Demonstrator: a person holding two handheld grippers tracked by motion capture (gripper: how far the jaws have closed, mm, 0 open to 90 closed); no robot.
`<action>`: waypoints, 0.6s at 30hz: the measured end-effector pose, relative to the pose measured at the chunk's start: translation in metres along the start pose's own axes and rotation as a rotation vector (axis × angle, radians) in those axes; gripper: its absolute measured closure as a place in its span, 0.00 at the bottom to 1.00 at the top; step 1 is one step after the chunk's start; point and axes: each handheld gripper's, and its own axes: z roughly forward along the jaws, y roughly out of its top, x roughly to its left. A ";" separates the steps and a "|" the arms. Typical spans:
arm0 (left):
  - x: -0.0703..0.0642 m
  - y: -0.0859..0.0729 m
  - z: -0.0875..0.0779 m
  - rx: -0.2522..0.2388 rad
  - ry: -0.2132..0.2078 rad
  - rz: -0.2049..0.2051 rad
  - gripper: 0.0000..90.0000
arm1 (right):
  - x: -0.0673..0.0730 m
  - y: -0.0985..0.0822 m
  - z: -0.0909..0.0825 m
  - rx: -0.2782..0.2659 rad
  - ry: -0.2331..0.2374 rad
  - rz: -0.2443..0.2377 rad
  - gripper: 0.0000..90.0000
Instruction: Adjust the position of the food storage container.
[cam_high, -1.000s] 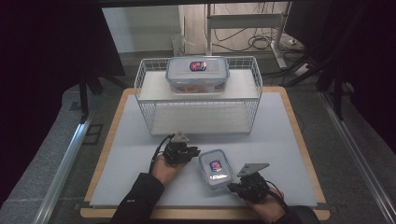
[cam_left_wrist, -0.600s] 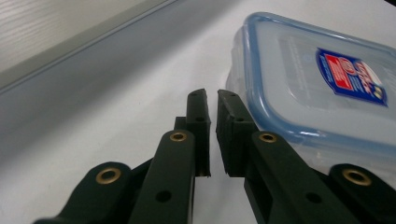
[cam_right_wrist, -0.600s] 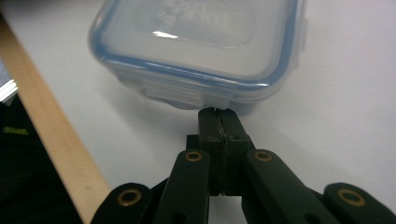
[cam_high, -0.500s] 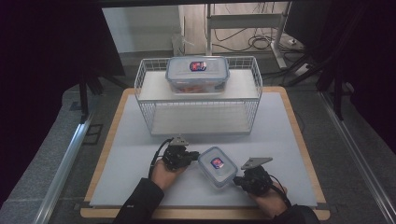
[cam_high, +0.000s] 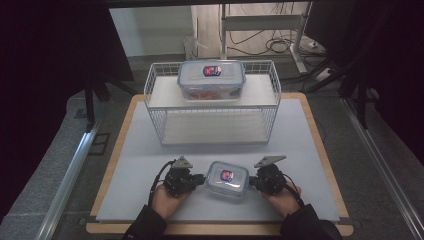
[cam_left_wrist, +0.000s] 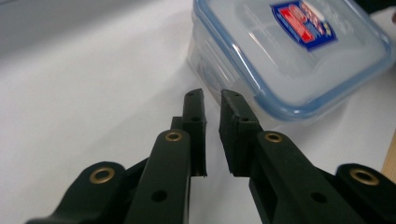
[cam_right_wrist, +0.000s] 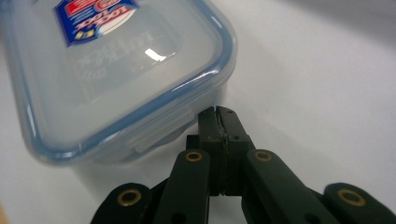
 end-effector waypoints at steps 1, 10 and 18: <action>-0.001 -0.002 -0.001 0.002 0.007 0.000 0.89 | 0.000 0.003 0.002 0.001 0.000 -0.004 1.00; -0.006 -0.015 -0.014 0.010 0.053 0.001 0.88 | 0.005 0.022 0.019 0.003 -0.002 -0.052 1.00; -0.006 -0.019 -0.031 -0.021 0.141 0.053 0.71 | -0.003 0.019 -0.001 -0.056 -0.007 -0.047 0.94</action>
